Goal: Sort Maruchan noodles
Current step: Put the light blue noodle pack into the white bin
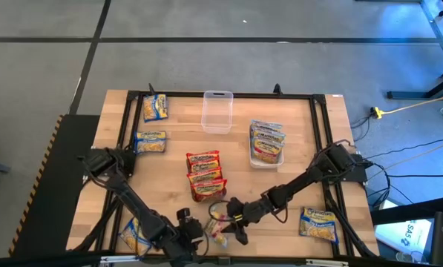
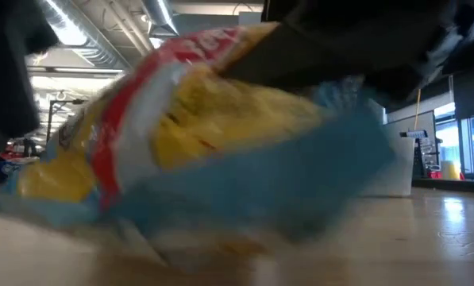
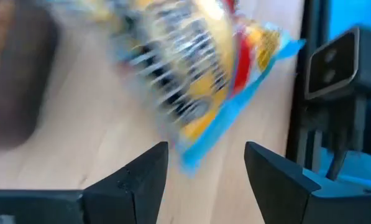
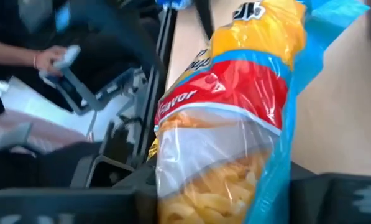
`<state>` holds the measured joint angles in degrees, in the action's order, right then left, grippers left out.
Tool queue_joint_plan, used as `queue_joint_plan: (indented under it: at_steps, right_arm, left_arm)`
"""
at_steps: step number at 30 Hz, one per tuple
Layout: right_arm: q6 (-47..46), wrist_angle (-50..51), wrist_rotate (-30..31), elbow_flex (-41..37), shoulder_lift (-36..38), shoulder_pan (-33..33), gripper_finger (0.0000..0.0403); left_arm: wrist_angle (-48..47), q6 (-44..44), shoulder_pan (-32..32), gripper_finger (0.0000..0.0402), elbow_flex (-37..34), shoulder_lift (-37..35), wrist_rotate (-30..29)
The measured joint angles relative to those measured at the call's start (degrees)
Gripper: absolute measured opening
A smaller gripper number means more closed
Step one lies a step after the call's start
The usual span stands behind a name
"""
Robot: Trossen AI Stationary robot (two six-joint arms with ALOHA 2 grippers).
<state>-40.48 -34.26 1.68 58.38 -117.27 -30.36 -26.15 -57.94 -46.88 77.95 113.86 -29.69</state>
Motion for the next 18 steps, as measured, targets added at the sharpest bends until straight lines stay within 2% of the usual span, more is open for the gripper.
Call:
queue_joint_plan:
  at_steps: [3, 7, 12, 14, 18]
  right_arm:
    - [1.55, 0.74, -0.77, -0.04, 0.06, -0.04, 0.0120]
    - [3.57, 4.37, -1.34, -0.07, 2.53, -0.96, 0.0118]
    - [7.85, 10.97, 3.51, -0.10, 7.02, -4.10, 0.0100]
    - [9.26, 12.17, 5.72, -0.64, 9.32, -5.58, 0.0100]
    - [10.60, 12.18, 10.26, -4.39, 14.47, -8.47, 0.0102]
  left_arm:
    - [-1.53, -1.30, -1.41, 0.0208, -0.08, -2.09, -0.22]
    - [-2.09, -1.72, -3.25, 0.0208, -0.04, -5.10, -4.03]
    - [-0.19, -2.01, -4.34, 0.0208, -0.04, -5.91, -9.27]
    - [3.73, -1.95, -3.89, 0.0208, -0.71, -5.95, -10.73]
    - [16.14, 0.90, -1.59, 0.0208, -4.59, -5.96, -8.74]
